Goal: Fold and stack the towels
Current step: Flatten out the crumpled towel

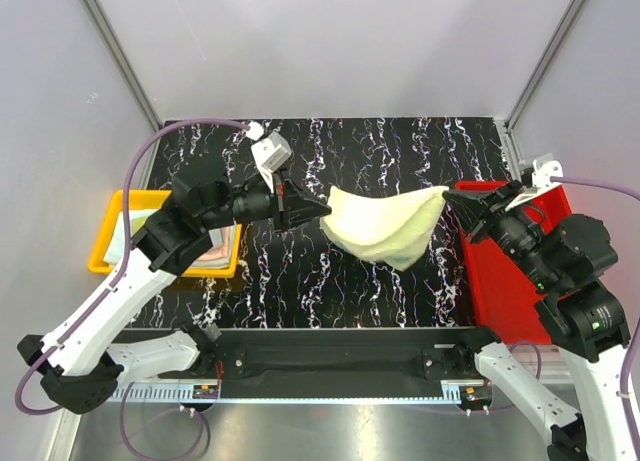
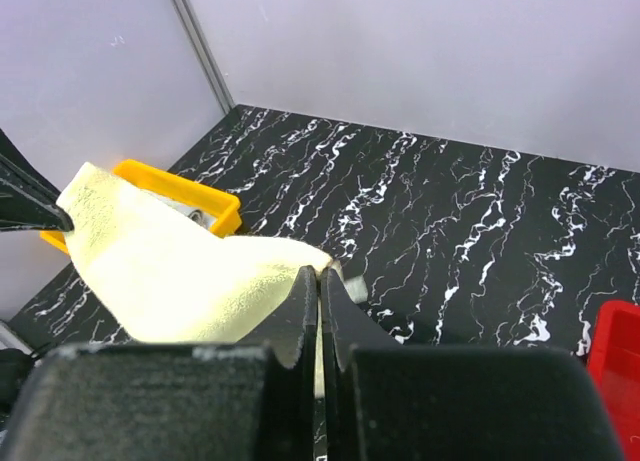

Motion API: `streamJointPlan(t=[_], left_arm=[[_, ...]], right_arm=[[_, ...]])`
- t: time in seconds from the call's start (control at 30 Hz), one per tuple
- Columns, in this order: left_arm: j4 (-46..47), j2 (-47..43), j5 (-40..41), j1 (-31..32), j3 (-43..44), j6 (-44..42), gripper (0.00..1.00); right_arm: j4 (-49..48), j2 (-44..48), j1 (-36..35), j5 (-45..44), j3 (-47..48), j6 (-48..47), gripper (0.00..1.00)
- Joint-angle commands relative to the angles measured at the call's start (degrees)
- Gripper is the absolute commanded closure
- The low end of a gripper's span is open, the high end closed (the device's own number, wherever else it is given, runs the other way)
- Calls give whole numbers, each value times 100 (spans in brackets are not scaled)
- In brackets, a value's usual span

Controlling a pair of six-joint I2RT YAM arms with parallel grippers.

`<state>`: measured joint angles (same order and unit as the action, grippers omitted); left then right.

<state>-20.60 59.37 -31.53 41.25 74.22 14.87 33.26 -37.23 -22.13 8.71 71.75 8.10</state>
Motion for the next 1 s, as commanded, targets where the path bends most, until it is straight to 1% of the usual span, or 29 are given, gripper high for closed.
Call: streamJointPlan(t=[0.0,0.07,0.13,0.17,0.2,0.23,0.27,0.3,0.33,0.37,0.4,0.43,0.47,0.5,0.53,0.57,0.6,0.63,0.67,0.7,0.73,0.8,0.83,0.87,0.93,0.97], left_arm=[[22,65,41,190,785,86,100],[-66,83,190,225,945,147,100],[-233,118,672,225,1129,253,100],[-364,266,927,208,1226,253,100],[-679,398,1434,181,1314,201,100],[-839,547,1613,16,1393,165,100],[-962,940,1702,-125,1516,148,100],[-1042,1110,1624,-292,1517,156,100],[-982,1294,1476,-702,1465,217,100],[-816,1435,1291,-889,1264,270,100],[-318,1689,898,-1048,1114,366,100],[-43,1796,816,-1319,982,393,100],[203,1919,780,-1435,816,402,100],[588,2251,754,-1532,796,359,100],[723,2454,736,-1750,814,324,100],[785,2735,710,-1874,910,280,100],[829,2998,588,-1997,1180,236,100],[864,3584,473,-2242,1374,227,100],[908,3868,359,-2340,1533,218,100],[1004,4141,149,-2428,1909,200,100],[1058,4727,51,-2542,2069,174,100],[1093,5301,-307,-2631,2499,95,100],[1102,5573,-458,-2701,2902,86,100],[1076,6090,-625,-2728,3141,86,100],[953,6506,-942,-2807,3711,130,100],[953,6751,-1073,-2825,3775,147,100]], right_arm=[[-135,41,-28,175,234,209,100],[-144,-38,-19,9,462,210,100],[-222,-117,-19,-263,568,70,100],[-275,-257,-28,-404,560,26,100],[-337,-354,-19,-518,542,-105,100],[-459,-485,-28,-633,534,-159,100],[-582,-765,-28,-799,420,-212,100],[-723,-924,-28,-827,341,-343,100],[-1020,-1292,-19,-1053,201,-370,100],[-1179,-1504,-28,-1116,147,-431,100],[-1338,-1732,-19,-1161,95,-562,100],[-1731,-2196,-11,-1222,7,-625,100],[-1961,-2444,7,-1231,-20,-695,100],[-2155,-2725,59,-1197,-20,-783,100],[-2461,-3024,112,-1022,110,-783,100],[-2560,-3697,217,-907,242,-783,100],[-2630,-4025,409,-880,383,-757,100],[-2805,-4725,516,-488,662,-731,100],[-2911,-5036,612,-319,796,-713,100],[-3034,-5344,787,-126,919,-670,100],[-3270,-5878,850,259,1103,-643,100],[-3580,-6382,947,595,1358,-617,100],[-3659,-6845,1017,988,1655,-625,100],[-3668,-7067,1044,1192,1815,-651,100],[-3546,-7576,1062,1431,2245,-792,100],[-3537,-7692,1062,1449,2317,-914,100]])
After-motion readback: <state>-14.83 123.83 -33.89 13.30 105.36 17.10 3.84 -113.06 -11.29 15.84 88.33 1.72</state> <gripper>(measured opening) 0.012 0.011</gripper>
